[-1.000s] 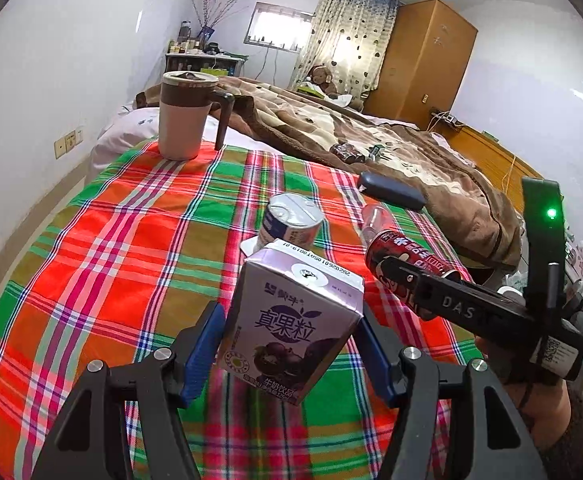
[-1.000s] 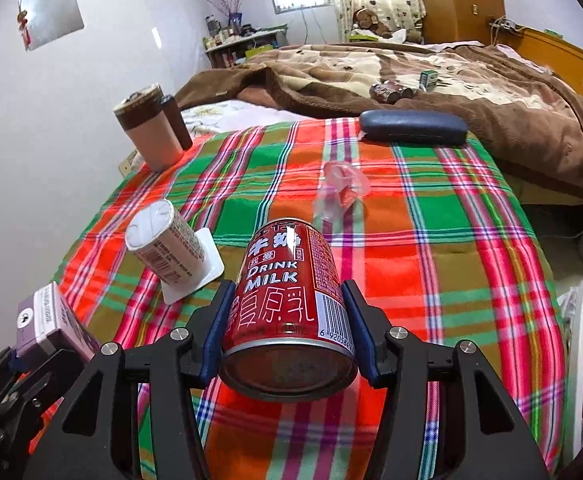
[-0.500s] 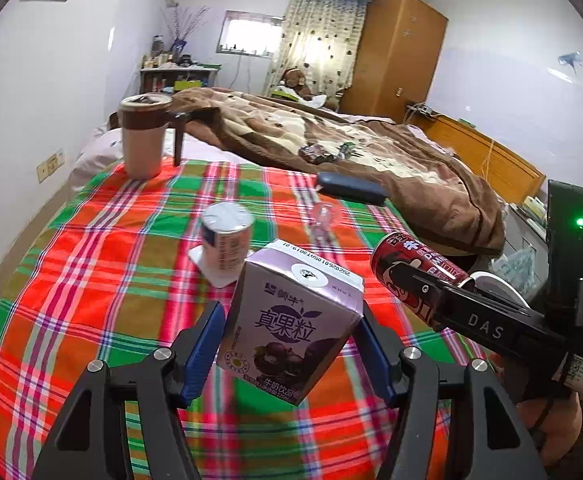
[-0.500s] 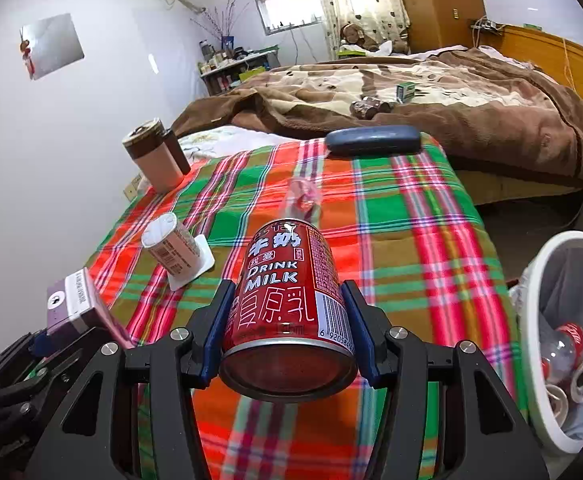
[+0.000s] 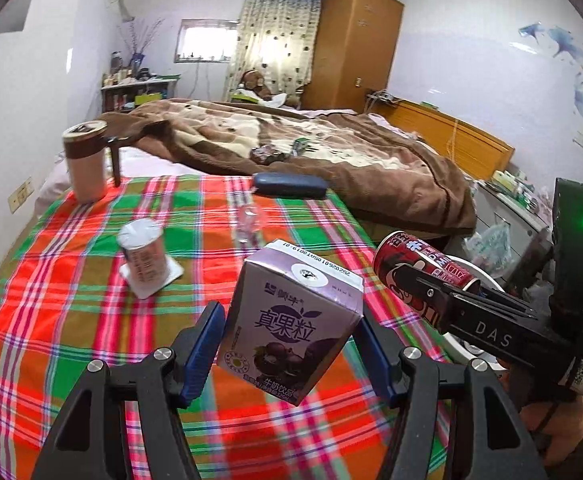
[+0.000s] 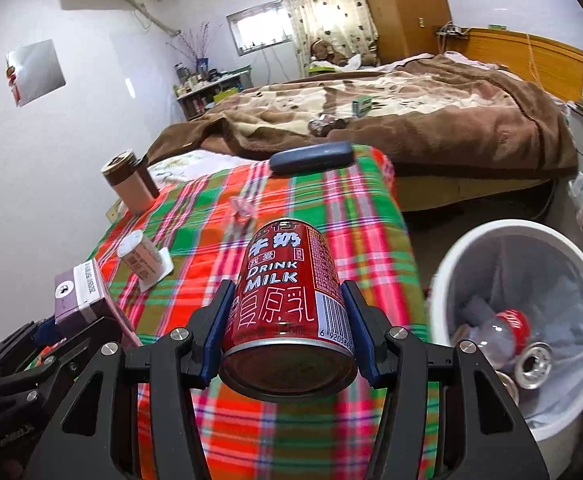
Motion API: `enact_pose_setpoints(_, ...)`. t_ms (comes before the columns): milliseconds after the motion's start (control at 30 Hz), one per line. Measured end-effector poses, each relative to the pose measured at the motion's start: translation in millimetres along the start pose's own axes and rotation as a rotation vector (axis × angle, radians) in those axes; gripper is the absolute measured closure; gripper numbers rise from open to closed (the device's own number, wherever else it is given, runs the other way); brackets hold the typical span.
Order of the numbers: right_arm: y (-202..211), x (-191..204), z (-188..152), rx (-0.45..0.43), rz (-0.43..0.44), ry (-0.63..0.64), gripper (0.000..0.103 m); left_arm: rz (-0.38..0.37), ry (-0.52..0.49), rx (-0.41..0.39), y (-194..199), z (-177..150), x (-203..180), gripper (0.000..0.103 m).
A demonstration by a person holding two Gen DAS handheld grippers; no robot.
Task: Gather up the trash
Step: 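Lift the grape juice carton and red milk can and carry both over the bin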
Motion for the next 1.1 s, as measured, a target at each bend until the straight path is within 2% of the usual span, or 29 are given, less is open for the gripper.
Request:
enact_pose_setpoints(533, 33.2, -73.7, 0.3, -0.048, -0.119, -0.077, 0.049, -0.125, -0.130, 0.022, -28.7, 6.7, -94.1, 0.039)
enact_pose_setpoints(1100, 50.6, -139.9, -3.7, -0.050, -0.258, -0.144, 0.049, -0.195, -0.246, 0.056, -67.2, 7.1, -174.2, 0.039)
Point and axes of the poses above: each gripper's, at about its wrist camera, not at the fingertips, and y roughly against the way its jaws point, x to its left, z to its top, the point moved 1 cm from there along -y, roughly the way its jaws point, and after that the axes turned 1 degree about y, right-handed, at the moved point
